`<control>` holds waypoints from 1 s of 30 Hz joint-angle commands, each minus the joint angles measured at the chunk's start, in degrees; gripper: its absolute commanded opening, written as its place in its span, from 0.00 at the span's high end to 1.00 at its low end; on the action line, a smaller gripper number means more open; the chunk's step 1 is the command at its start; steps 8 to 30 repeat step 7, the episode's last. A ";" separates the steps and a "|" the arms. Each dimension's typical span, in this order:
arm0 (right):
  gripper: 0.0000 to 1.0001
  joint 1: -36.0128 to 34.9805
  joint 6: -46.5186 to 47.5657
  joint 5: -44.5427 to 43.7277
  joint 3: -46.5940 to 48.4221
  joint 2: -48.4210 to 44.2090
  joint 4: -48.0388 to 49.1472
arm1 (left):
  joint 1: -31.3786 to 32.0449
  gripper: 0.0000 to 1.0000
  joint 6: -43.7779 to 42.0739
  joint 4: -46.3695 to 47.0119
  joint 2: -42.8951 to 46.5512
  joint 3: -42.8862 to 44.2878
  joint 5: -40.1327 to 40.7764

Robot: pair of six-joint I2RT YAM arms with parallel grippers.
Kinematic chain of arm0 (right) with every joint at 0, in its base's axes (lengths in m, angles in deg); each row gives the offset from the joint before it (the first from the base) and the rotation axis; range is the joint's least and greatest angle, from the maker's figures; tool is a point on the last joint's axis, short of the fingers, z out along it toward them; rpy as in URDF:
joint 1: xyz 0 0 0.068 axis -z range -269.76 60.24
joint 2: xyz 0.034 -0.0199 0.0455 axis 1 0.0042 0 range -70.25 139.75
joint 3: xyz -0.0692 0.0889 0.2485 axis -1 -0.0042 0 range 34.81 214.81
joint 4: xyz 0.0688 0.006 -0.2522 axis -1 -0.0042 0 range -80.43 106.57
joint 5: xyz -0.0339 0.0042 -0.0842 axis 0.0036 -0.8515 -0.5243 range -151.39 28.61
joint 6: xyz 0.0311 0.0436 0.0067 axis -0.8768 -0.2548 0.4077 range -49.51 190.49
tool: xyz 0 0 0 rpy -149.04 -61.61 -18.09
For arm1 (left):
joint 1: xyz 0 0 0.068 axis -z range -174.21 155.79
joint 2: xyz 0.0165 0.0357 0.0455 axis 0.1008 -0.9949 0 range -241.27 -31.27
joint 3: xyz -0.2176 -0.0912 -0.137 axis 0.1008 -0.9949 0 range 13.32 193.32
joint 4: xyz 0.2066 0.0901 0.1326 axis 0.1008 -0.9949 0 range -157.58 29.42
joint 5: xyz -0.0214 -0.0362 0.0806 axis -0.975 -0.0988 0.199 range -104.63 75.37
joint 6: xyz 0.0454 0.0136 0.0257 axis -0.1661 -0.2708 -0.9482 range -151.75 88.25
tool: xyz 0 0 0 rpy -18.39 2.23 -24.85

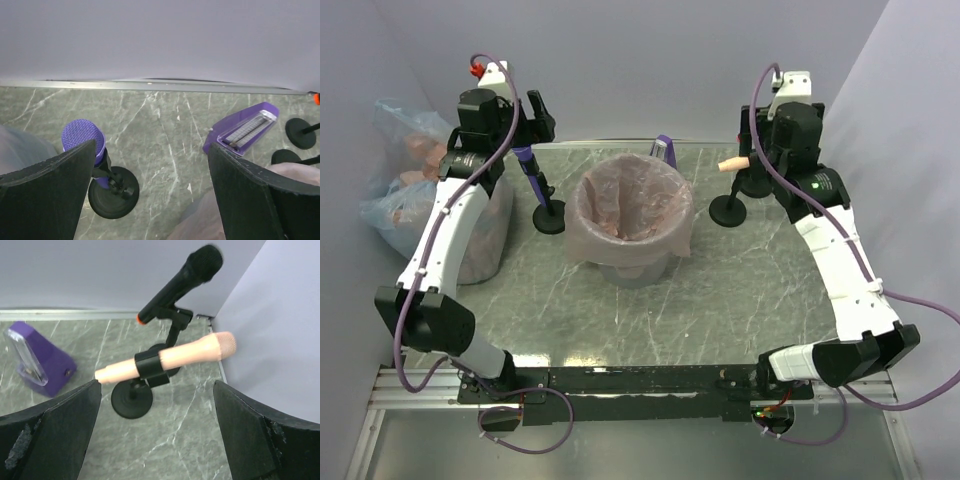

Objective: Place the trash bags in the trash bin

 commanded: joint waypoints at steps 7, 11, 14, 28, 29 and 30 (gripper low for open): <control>0.01 -0.20 0.55 -3.09 8.46 -0.15 3.83 | -0.01 0.03 -1.40 2.49 -1.44 2.32 1.80; 0.01 -0.20 0.55 -3.09 8.46 -0.15 3.83 | -0.01 0.03 -1.40 2.49 -1.44 2.32 1.80; 0.01 -0.20 0.55 -3.09 8.46 -0.15 3.83 | -0.01 0.03 -1.40 2.49 -1.44 2.32 1.80; 0.01 -0.20 0.55 -3.09 8.46 -0.15 3.83 | -0.01 0.03 -1.40 2.49 -1.44 2.32 1.80; 0.01 -0.20 0.55 -3.09 8.46 -0.15 3.83 | -0.01 0.03 -1.40 2.49 -1.44 2.32 1.80; 0.01 -0.20 0.55 -3.09 8.46 -0.15 3.83 | -0.01 0.03 -1.40 2.49 -1.44 2.32 1.80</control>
